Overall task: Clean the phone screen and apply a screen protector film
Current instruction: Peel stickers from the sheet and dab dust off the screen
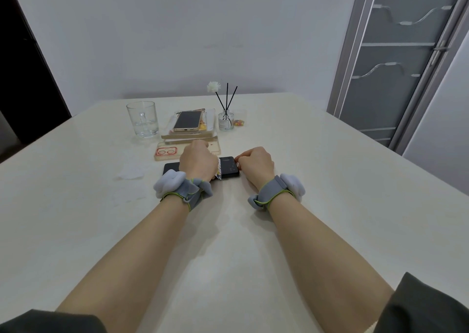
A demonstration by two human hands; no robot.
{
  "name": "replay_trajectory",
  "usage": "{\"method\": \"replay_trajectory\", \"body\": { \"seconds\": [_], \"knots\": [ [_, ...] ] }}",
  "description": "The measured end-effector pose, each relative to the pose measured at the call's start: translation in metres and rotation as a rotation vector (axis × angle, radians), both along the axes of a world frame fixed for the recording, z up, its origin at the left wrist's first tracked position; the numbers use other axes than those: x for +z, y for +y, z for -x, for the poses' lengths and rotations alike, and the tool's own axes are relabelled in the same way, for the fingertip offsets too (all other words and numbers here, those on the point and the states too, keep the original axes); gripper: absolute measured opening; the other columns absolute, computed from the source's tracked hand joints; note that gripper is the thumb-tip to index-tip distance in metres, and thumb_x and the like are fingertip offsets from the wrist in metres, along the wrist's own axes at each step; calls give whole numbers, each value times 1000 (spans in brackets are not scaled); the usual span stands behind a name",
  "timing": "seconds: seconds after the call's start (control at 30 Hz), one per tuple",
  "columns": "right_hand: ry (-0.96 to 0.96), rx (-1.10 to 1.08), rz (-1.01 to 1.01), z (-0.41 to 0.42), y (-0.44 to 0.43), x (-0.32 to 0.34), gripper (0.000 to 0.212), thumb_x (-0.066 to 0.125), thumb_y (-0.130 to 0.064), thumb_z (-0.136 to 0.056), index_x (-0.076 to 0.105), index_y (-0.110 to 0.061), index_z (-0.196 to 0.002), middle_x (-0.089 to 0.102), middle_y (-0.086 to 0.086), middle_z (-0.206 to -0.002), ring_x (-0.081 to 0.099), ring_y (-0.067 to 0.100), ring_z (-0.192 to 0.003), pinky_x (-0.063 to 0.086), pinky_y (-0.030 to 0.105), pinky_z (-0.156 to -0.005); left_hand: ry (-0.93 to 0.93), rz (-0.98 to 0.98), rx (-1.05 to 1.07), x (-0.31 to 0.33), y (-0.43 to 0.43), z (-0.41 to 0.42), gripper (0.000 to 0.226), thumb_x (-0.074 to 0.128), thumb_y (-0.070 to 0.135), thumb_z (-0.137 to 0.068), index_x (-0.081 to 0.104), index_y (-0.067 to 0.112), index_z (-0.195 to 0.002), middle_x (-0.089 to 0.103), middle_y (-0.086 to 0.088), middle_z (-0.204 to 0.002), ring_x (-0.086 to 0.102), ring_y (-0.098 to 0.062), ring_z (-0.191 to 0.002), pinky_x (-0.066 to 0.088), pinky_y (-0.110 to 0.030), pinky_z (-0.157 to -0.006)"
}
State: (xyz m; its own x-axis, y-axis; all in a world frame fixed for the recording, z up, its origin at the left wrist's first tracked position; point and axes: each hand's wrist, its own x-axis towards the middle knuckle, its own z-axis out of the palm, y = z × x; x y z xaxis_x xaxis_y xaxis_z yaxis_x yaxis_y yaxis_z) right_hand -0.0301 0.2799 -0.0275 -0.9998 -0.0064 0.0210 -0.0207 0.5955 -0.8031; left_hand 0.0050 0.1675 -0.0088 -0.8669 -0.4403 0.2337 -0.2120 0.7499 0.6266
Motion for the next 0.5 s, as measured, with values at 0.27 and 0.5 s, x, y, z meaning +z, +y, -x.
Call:
{"method": "replay_trajectory", "body": {
  "seconds": [0.27,0.5],
  "knots": [
    [-2,-1,6,-1,0,0,33,49,-5,-82,76,-13,-99,73,10,-103,60,30,-105,41,39,-103,38,-22,0,-6,1,0,17,52,5,-87,65,15,-90,61,-16,-125,55,-33,-105,44,-37,-93],
    [-8,-2,-13,-1,0,2,35,48,-5,-84,75,-15,-103,72,10,-109,59,31,-110,40,39,-105,12,-50,-36,-4,4,4,36,52,4,-84,37,28,-61,48,-8,-92,45,-27,-82,37,-30,-75]
  ]
}}
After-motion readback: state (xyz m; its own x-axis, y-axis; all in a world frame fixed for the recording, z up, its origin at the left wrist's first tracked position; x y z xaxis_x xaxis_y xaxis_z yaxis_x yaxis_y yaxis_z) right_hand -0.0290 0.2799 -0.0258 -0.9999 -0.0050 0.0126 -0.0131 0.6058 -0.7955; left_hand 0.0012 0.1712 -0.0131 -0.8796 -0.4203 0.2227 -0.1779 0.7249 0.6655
